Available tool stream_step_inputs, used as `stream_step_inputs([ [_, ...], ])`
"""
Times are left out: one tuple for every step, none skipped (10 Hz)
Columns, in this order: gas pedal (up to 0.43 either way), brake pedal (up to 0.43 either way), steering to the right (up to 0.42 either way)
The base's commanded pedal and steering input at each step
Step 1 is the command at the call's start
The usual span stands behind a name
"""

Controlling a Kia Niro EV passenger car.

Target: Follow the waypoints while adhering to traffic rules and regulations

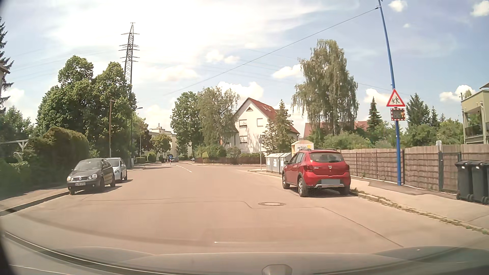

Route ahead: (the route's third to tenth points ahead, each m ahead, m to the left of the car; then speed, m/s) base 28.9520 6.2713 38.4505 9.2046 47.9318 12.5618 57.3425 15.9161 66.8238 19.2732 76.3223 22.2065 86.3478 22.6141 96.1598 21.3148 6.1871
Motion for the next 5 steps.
stream_step_inputs([
  [0.118,0.0,-0.055],
  [0.118,0.0,-0.055],
  [0.118,0.0,-0.055],
  [0.079,0.0,-0.059],
  [0.067,0.0,-0.061],
])
